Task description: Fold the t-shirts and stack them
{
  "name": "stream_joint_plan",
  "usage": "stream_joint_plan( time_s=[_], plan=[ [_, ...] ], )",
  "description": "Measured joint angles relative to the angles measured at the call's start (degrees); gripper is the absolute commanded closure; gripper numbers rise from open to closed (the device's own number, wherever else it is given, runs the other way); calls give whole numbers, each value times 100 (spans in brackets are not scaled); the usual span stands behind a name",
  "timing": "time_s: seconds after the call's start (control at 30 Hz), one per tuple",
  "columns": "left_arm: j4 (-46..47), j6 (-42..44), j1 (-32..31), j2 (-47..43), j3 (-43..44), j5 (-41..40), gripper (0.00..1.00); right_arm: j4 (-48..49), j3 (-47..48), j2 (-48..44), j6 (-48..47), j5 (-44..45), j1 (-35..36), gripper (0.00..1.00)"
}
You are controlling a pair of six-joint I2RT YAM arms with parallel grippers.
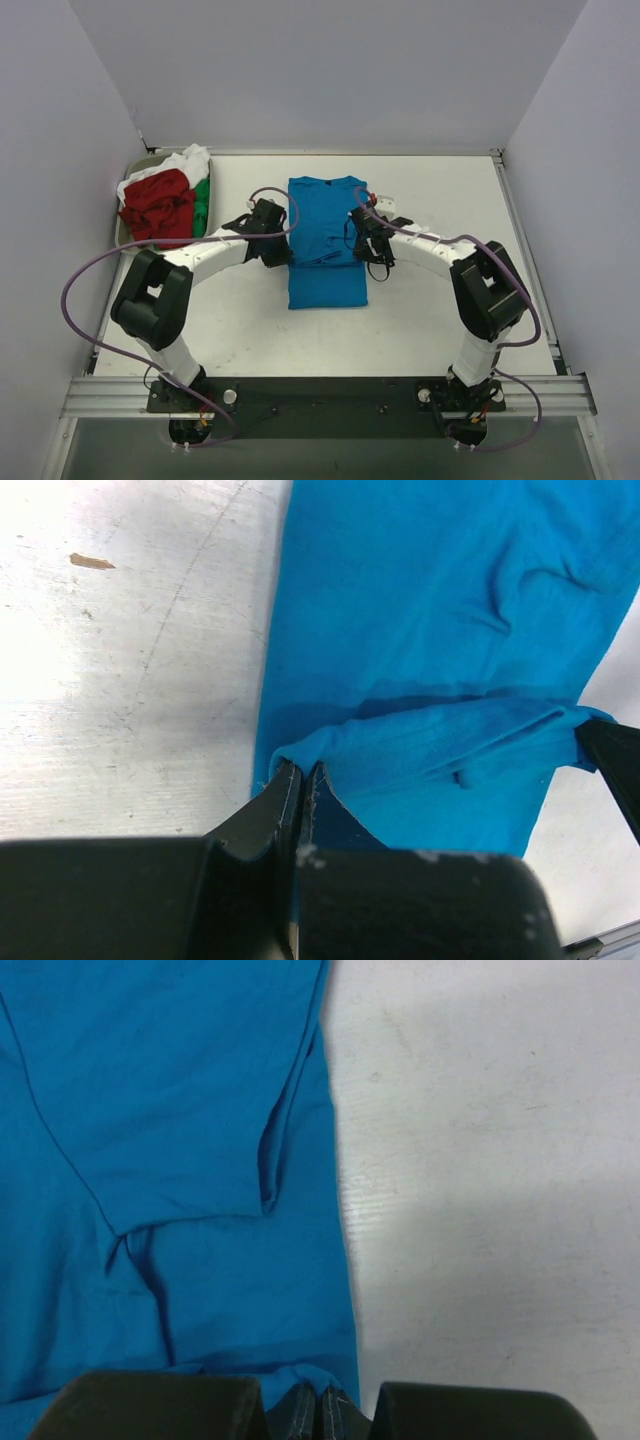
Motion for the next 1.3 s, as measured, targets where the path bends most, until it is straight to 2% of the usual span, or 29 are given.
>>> stream_joint_plan(
  time_s=[0.1, 0.2, 0.27, 0.4, 0.43, 0.5, 0.67, 0.8, 0.97, 1.3],
  plan=[
    [11, 4, 66, 50, 0, 24, 100, 31, 107, 85, -22, -57, -35, 100],
    [55, 24, 114, 127, 9, 24, 98, 33, 188, 96, -39, -107, -70, 96],
    [52, 37, 133, 240, 70, 0, 93, 39, 289, 138, -66, -138, -107, 88],
    [35, 87, 136, 417, 243, -166, 74, 66, 560, 393, -170, -173, -205, 71],
    [-4, 107, 140, 452, 334, -229, 63, 72, 612, 461, -188, -170, -240, 65],
    [-42, 195, 151, 514, 557, -365, 52, 61, 695, 555, -247, -149, -313, 54],
    [-81, 415, 192, 634, 1226, -568, 16, 50, 918, 605, -358, -55, -407, 48],
    [-66, 516, 205, 638, 1478, -566, 14, 46, 975, 597, -422, 46, -413, 48],
    [-44, 507, 184, 413, 1298, -428, 14, -48, 922, 295, -485, 129, -295, 48],
    [-361, 306, -234, -1569, 79, -350, 14, -520, 734, -695, -459, 428, 929, 48]
  ],
)
